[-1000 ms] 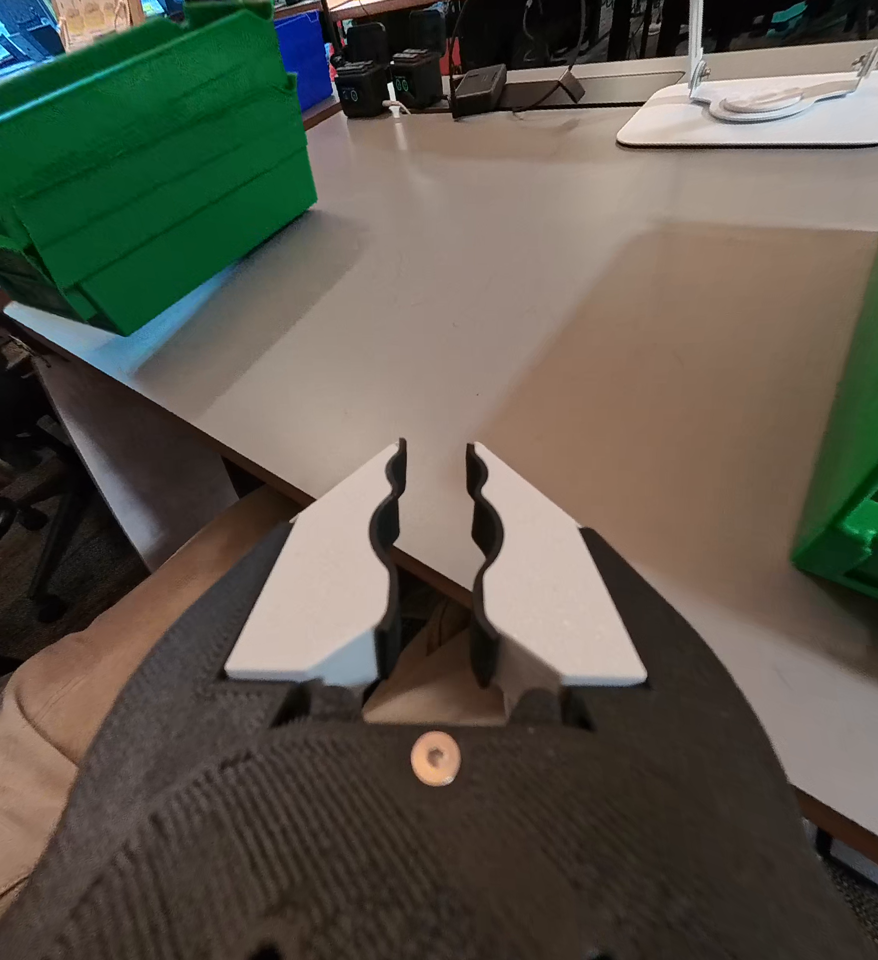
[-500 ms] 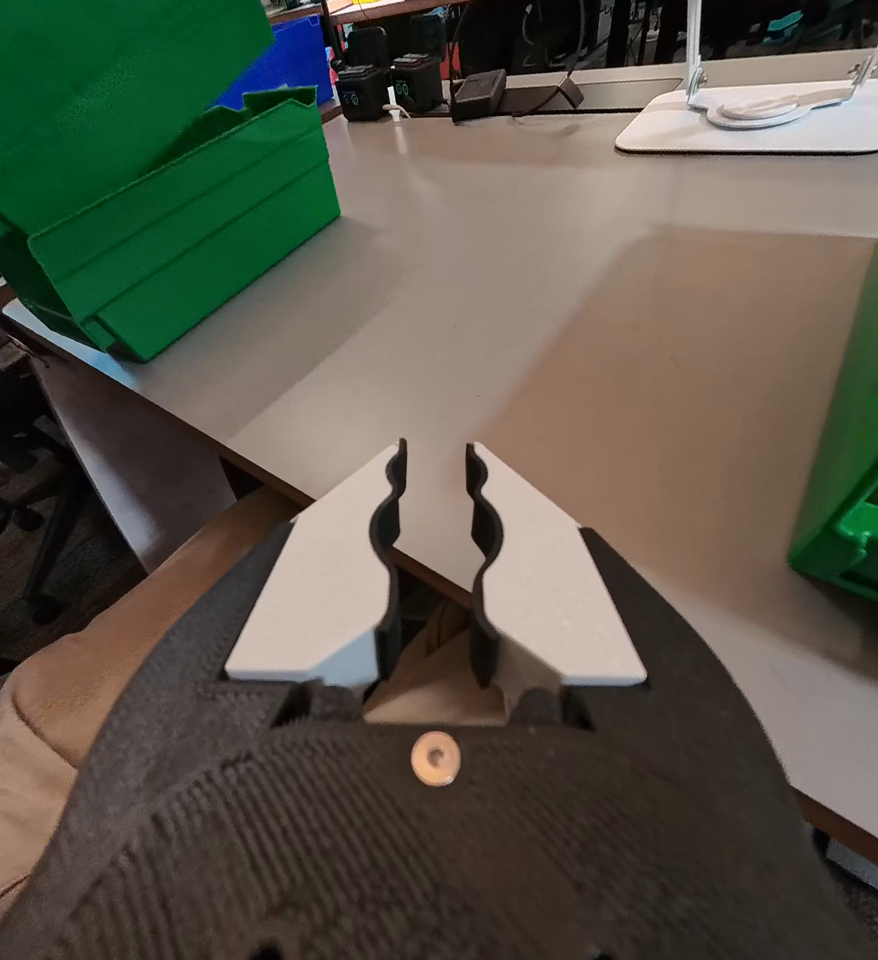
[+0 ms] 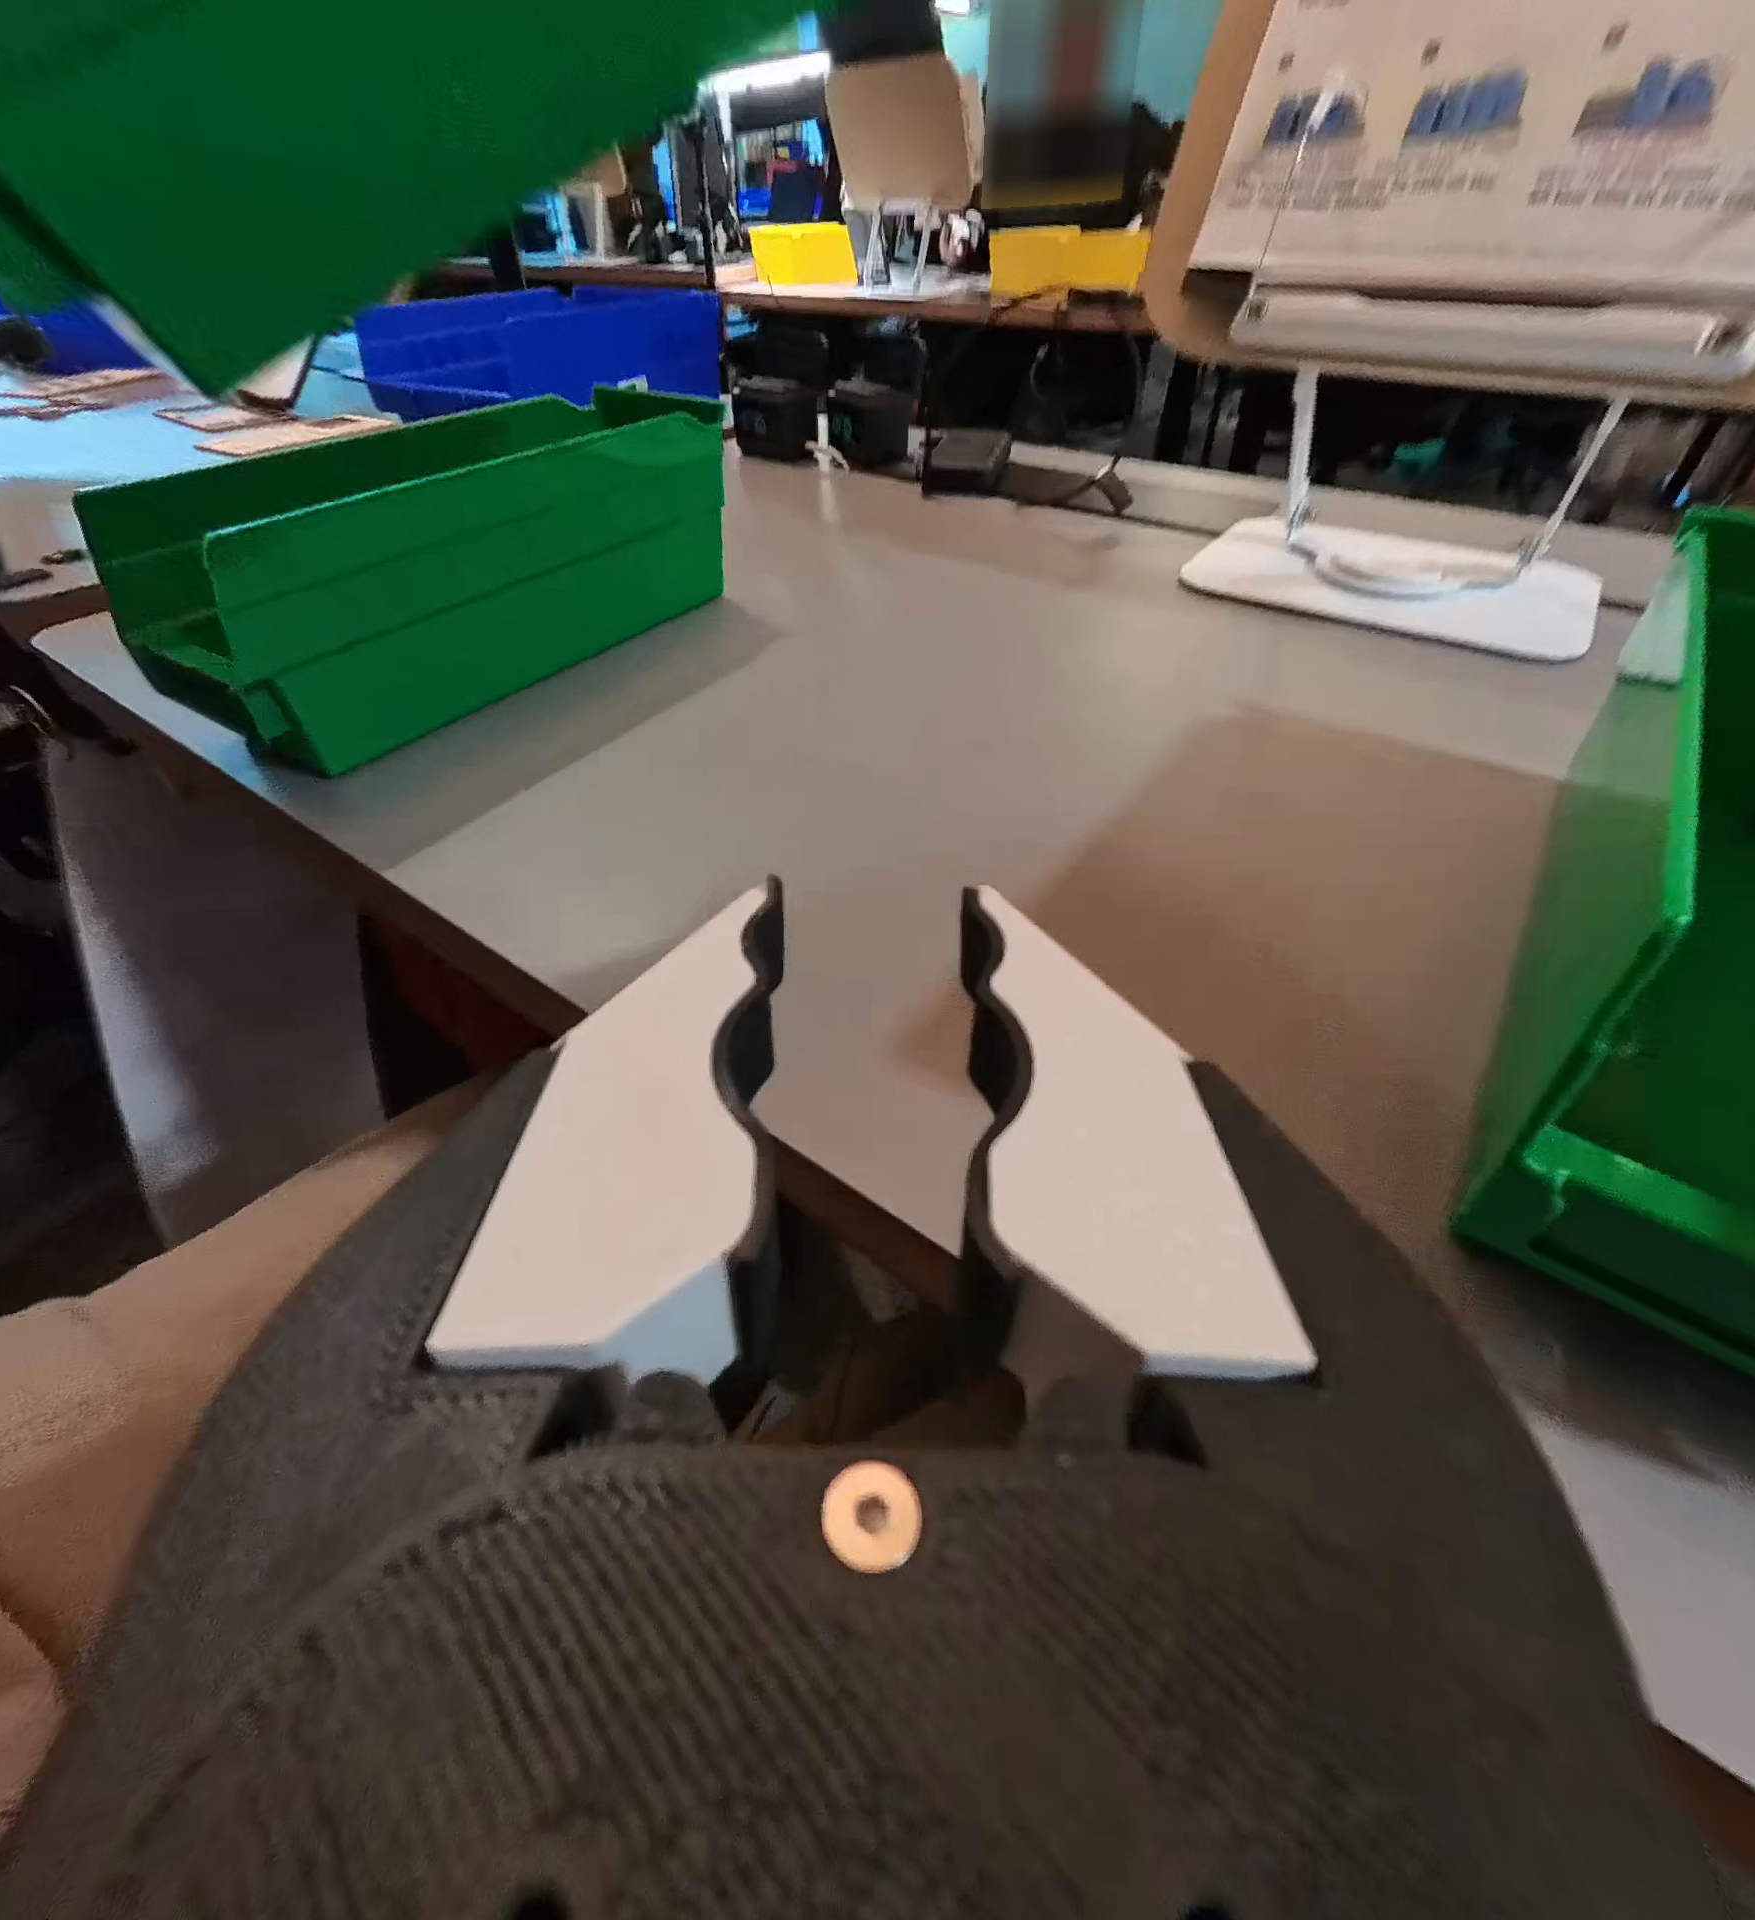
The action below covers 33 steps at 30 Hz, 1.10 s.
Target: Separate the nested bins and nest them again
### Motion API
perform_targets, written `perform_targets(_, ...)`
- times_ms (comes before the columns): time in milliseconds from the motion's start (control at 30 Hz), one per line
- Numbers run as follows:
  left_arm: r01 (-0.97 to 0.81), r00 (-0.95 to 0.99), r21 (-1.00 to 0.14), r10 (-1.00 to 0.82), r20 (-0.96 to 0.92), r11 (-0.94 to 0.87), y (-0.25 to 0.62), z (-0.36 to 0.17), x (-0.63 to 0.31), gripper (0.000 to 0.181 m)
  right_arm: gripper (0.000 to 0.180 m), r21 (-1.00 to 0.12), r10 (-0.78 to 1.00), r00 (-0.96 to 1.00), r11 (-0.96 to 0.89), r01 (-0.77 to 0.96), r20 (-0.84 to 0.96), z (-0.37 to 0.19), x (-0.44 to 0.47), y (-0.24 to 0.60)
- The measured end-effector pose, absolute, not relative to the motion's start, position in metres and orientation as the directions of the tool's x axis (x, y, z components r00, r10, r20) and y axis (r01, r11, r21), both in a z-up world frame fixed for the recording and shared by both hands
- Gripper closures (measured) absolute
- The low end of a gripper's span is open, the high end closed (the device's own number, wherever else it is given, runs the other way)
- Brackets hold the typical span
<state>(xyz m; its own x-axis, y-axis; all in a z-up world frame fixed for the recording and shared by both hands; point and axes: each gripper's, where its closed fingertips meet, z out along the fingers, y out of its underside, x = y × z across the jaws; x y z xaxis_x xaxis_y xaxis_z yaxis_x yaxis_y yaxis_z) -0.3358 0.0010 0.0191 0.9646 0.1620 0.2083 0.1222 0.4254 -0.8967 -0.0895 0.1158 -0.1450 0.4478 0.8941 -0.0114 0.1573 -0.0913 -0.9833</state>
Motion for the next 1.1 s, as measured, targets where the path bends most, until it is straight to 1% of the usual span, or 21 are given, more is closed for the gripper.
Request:
perform_targets(100,0.165,0.973,-0.919,0.092,0.211,0.359,0.035,-0.001,-0.300,0.181,0.140,-0.990,0.887,0.460,-0.025,0.140,0.043,-0.137,-0.083,0.105)
perform_targets(167,0.176,0.976,-0.936,0.071,0.207,0.306,0.054,-0.019,-0.279,0.181,0.135,-0.993,0.882,0.470,-0.016,0.116,0.041,-0.132,-0.081,0.097)
perform_targets(267,0.190,0.974,-0.954,0.075,0.212,0.232,0.075,-0.049,-0.252,0.181,0.125,-0.995,0.855,0.516,-0.083,0.046,-0.047,-0.124,-0.083,0.087)
perform_targets(333,0.197,0.974,-0.962,0.072,0.214,0.189,0.083,-0.066,-0.238,0.181,0.116,-0.992,0.862,0.494,-0.126,-0.009,-0.114,-0.119,-0.092,0.071)
perform_targets(500,0.211,0.973,-0.968,0.062,0.221,0.138,0.084,-0.087,-0.224,0.181,0.106,-0.990,0.877,0.460,-0.136,-0.041,-0.139,-0.116,-0.115,0.049)
perform_targets(567,0.183,0.978,-0.974,0.072,0.194,0.131,0.081,-0.092,-0.219,0.181,0.105,-0.983,0.880,0.439,-0.172,-0.062,-0.181,-0.116,-0.123,0.046)
perform_targets(600,0.174,0.981,-0.977,0.070,0.183,0.125,0.079,-0.095,-0.215,0.181,0.106,-0.978,0.880,0.427,-0.196,-0.067,-0.206,-0.118,-0.127,0.045)
perform_targets(633,0.174,0.982,-0.978,0.060,0.182,0.120,0.077,-0.099,-0.210,0.181,0.112,-0.974,0.879,0.420,-0.218,-0.063,-0.224,-0.121,-0.131,0.045)
perform_targets(700,0.180,0.980,-0.978,0.070,0.188,0.110,0.074,-0.108,-0.206,0.181,0.131,-0.971,0.839,0.492,-0.233,-0.059,-0.232,-0.129,-0.129,0.056)
perform_targets(733,0.211,0.973,-0.971,0.073,0.220,0.113,0.072,-0.112,-0.207,0.181,0.141,-0.974,0.821,0.528,-0.222,-0.054,-0.217,-0.133,-0.126,0.062)
perform_targets(800,0.258,0.962,-0.961,0.068,0.265,0.104,0.070,-0.117,-0.207,0.180,0.160,-0.979,0.827,0.531,-0.201,-0.027,-0.184,-0.138,-0.126,0.065)
perform_targets(867,0.274,0.959,-0.958,0.056,0.279,0.088,0.070,-0.121,-0.207,0.177,0.164,-0.978,0.823,0.540,-0.210,0.004,-0.175,-0.144,-0.128,0.069)
perform_targets(933,0.246,0.968,-0.966,0.037,0.250,0.077,0.071,-0.124,-0.205,0.176,0.167,-0.980,0.804,0.572,-0.200,0.000,-0.164,-0.146,-0.126,0.076)
perform_targets(1000,0.219,0.976,-0.975,0.011,0.219,0.027,0.075,-0.133,-0.203,0.173,0.169,-0.984,0.777,0.615,-0.177,0.007,-0.135,-0.147,-0.122,0.086)
perform_targets(1100,0.287,0.950,-0.956,-0.110,0.293,-0.066,0.081,-0.144,-0.188,0.163,0.174,-0.985,0.722,0.680,-0.172,-0.004,-0.129,-0.149,-0.111,0.108)
